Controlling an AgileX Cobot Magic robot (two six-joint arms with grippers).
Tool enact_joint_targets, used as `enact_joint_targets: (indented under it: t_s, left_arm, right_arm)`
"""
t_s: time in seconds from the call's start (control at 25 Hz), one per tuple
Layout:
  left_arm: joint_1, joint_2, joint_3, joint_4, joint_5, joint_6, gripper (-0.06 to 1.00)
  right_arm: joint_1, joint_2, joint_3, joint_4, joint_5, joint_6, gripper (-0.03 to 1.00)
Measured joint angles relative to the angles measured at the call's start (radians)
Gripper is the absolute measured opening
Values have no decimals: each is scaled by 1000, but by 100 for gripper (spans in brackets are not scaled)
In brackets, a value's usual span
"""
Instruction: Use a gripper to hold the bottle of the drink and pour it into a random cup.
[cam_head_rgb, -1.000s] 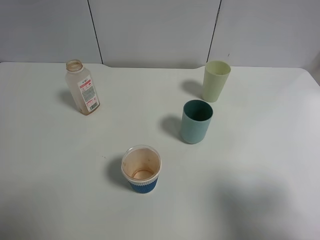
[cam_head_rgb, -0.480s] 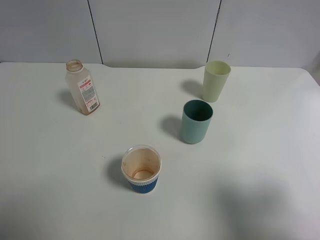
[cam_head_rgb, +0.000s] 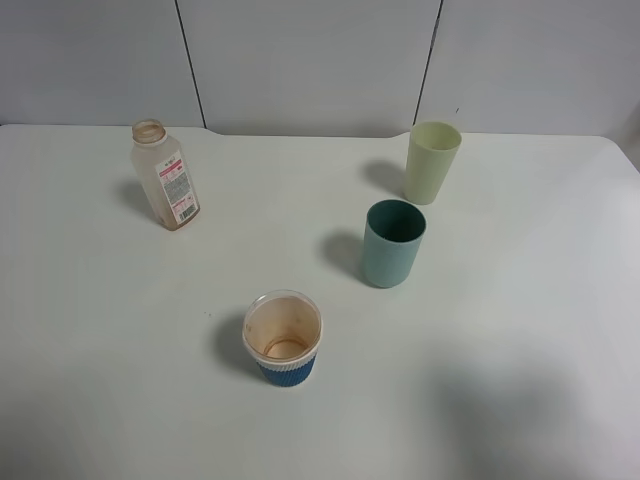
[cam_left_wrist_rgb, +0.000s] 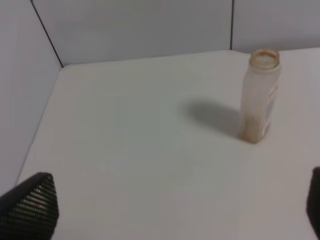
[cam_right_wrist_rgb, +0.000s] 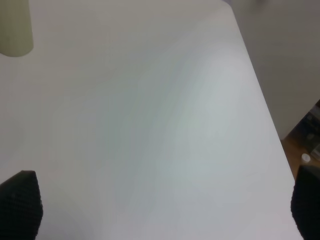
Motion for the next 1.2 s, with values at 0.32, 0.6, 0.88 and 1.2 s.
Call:
enact_joint_targets:
  t_s: [0.32, 0.6, 0.88, 1.2]
  left_arm:
    - [-137, -115, 97, 32, 20, -81, 98]
    - [-137, -129, 134, 27, 28, -91, 98]
    - [-137, -129, 166, 26, -56, -91, 98]
    - [-59, -129, 169, 24, -61, -91, 98]
  right_arm:
    - [0, 0, 0, 0, 0, 0, 99]
    - [0, 0, 0, 0, 0, 0, 99]
    - [0, 0, 0, 0, 0, 0, 99]
    - [0, 0, 0, 0, 0, 0, 99]
